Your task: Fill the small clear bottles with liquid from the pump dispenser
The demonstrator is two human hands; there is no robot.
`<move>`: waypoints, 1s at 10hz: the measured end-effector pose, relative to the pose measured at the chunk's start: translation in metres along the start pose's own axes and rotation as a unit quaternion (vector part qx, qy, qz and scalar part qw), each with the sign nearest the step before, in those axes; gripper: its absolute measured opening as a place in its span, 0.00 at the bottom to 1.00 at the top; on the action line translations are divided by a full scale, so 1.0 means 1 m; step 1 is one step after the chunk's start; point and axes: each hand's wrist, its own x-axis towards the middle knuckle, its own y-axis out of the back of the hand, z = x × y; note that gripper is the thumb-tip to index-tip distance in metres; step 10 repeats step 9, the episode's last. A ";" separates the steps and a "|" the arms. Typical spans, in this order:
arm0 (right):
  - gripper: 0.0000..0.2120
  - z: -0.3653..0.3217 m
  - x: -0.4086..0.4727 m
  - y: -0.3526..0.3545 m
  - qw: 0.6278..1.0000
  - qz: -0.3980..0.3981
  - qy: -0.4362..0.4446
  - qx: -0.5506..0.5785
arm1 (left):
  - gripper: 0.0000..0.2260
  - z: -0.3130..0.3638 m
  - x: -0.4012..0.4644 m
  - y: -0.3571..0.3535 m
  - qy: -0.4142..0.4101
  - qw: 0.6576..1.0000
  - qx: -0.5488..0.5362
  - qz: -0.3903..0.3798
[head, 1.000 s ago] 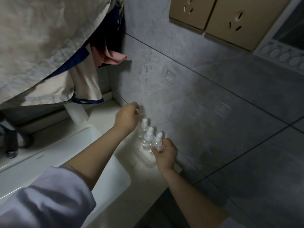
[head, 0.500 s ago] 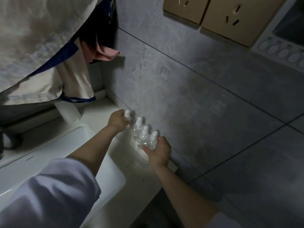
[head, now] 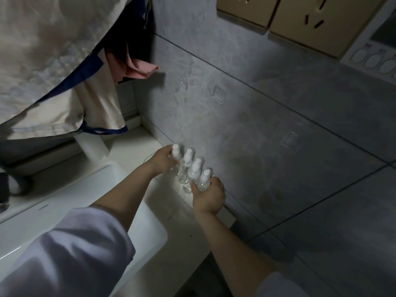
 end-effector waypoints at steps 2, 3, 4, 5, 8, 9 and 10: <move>0.22 0.001 -0.004 -0.001 1.000 -0.010 -0.003 -0.002 | 0.18 -0.006 -0.001 0.001 -0.015 1.000 -0.004 -0.003; 0.23 0.003 -0.005 0.002 1.000 -0.027 0.009 0.008 | 0.19 -0.008 -0.002 0.000 -0.018 1.000 -0.002 0.001; 0.24 0.004 -0.005 0.006 0.999 -0.044 0.020 0.011 | 0.17 -0.007 -0.003 0.000 -0.016 1.000 0.014 0.004; 0.23 0.006 -0.004 0.010 0.998 -0.055 0.022 0.013 | 0.18 -0.008 -0.004 -0.002 -0.020 1.000 0.021 0.001; 0.24 0.004 -0.012 0.020 0.996 -0.079 0.002 0.045 | 0.23 -0.001 -0.012 0.005 0.020 0.998 0.053 0.002; 0.26 -0.005 -0.017 0.026 0.992 -0.071 -0.041 0.098 | 0.28 0.003 -0.017 0.007 0.042 0.996 0.077 -0.008; 0.26 -0.005 -0.017 0.026 0.992 -0.071 -0.041 0.098 | 0.28 0.003 -0.017 0.007 0.042 0.996 0.077 -0.008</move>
